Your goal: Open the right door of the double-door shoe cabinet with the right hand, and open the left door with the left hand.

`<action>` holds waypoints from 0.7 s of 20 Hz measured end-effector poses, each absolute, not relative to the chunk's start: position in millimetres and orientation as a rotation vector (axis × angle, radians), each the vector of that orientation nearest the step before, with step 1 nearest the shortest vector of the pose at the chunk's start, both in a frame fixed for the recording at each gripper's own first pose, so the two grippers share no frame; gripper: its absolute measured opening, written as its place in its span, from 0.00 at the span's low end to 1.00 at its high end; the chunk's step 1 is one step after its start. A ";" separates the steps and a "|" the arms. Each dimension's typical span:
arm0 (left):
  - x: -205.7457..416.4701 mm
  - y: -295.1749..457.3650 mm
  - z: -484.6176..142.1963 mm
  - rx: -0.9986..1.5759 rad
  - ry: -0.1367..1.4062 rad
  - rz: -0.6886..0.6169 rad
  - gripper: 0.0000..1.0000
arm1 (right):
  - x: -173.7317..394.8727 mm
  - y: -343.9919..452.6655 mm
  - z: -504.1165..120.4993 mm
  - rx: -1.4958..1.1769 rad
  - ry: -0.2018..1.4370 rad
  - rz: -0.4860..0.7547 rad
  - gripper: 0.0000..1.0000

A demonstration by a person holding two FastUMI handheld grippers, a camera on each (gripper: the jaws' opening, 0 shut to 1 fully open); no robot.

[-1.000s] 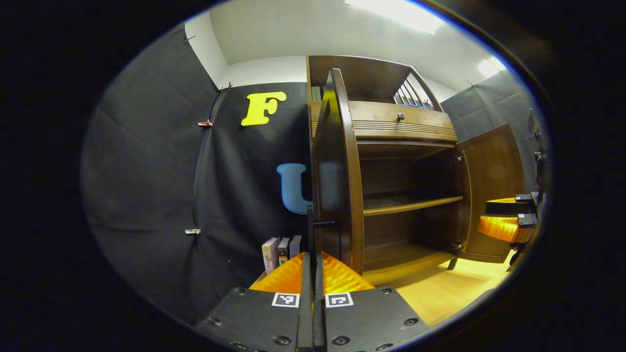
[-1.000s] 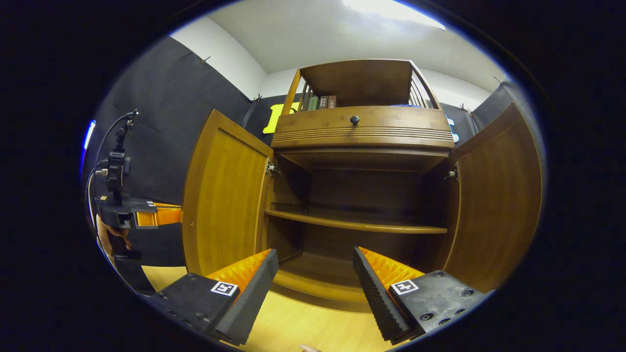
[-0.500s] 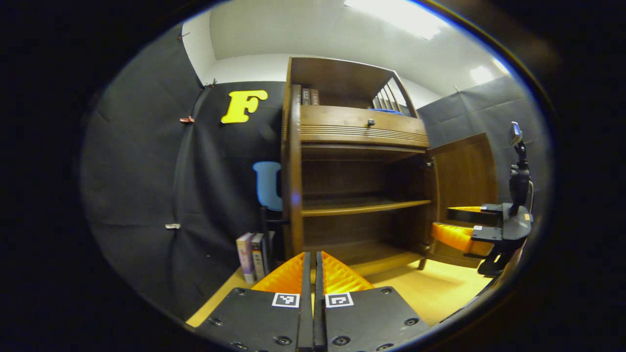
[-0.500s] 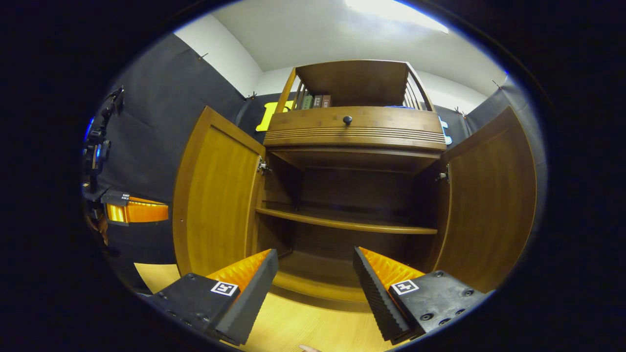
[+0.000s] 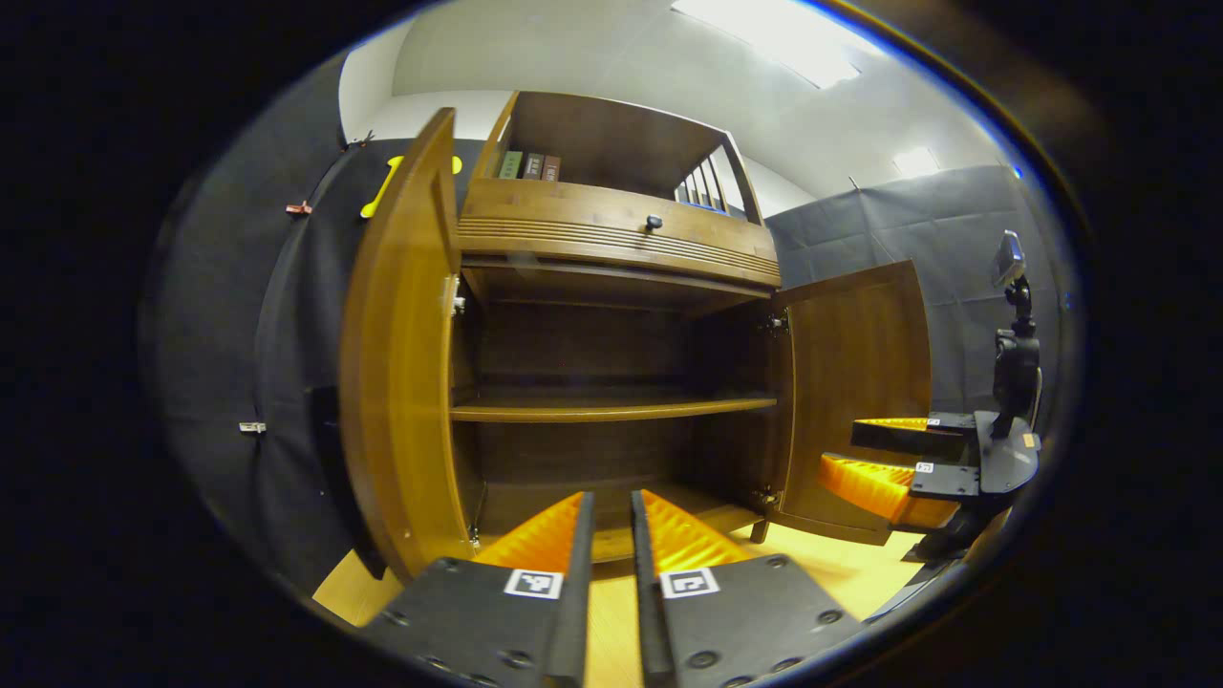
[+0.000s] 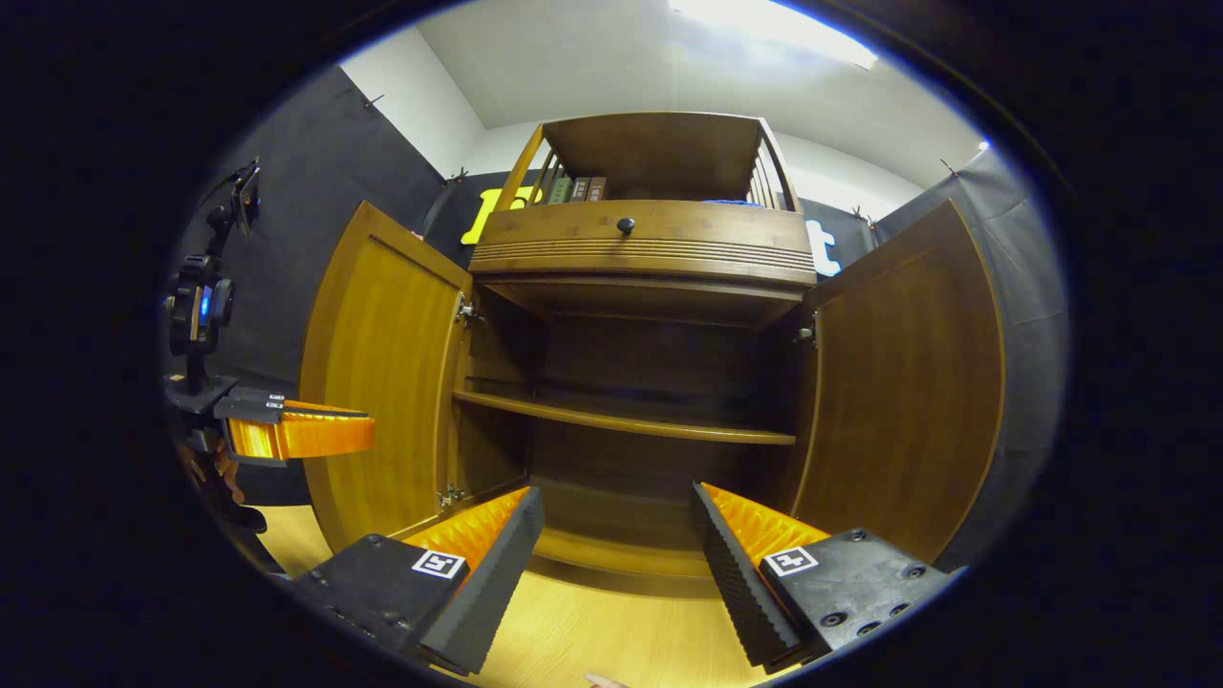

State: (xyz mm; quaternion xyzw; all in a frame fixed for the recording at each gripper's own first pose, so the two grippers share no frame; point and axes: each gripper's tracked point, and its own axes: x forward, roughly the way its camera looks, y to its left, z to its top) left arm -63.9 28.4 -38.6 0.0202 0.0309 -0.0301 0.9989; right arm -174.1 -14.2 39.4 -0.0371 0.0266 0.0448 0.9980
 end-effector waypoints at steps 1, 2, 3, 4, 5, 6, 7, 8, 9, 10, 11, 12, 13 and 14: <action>-57.9 23.5 -39.0 0.051 0.054 -0.070 0.37 | -173.6 -19.5 39.3 -0.076 0.053 0.078 0.97; -52.0 14.8 -42.4 0.051 0.050 -0.088 0.50 | -174.7 -24.5 38.3 -0.078 0.055 0.067 0.95; -48.9 4.2 -46.2 0.038 0.052 -0.118 0.64 | -173.0 -29.1 36.9 -0.081 0.060 0.059 0.95; -46.6 -5.8 -48.5 0.024 0.053 -0.144 0.78 | -174.3 -32.7 36.0 -0.083 0.066 0.055 0.95; -43.2 -12.1 -47.4 0.018 0.051 -0.155 0.77 | -173.1 -35.7 33.9 -0.085 0.074 0.053 0.95; -40.6 -13.6 -46.5 0.022 0.049 -0.152 0.80 | -175.6 -39.0 32.3 -0.087 0.080 0.052 0.98; -38.1 -13.6 -45.4 0.033 0.043 -0.139 0.84 | -175.9 -41.9 32.1 -0.090 0.084 0.049 0.98; -36.5 -13.6 -43.6 0.048 0.033 -0.126 0.96 | -176.5 -44.8 32.5 -0.093 0.085 0.045 0.98; -34.1 -14.4 -40.0 0.056 0.021 -0.116 0.98 | -175.9 -48.0 32.7 -0.094 0.085 0.042 0.98; -32.0 -17.0 -38.5 0.061 0.012 -0.112 0.97 | -177.5 -50.4 32.6 -0.093 0.085 0.040 0.98; -29.9 -20.1 -36.6 0.064 0.005 -0.113 0.99 | -177.8 -51.7 32.9 -0.089 0.084 0.039 0.98; -28.3 -23.8 -37.0 0.068 0.003 -0.115 0.99 | -178.6 -53.1 33.3 -0.086 0.084 0.039 0.98; -26.2 -26.1 -36.6 0.070 0.004 -0.114 0.99 | -177.7 -54.0 34.0 -0.084 0.083 0.039 0.98; -25.8 -26.7 -38.7 0.071 0.006 -0.117 0.99 | -178.6 -55.0 34.2 -0.082 0.081 0.038 0.98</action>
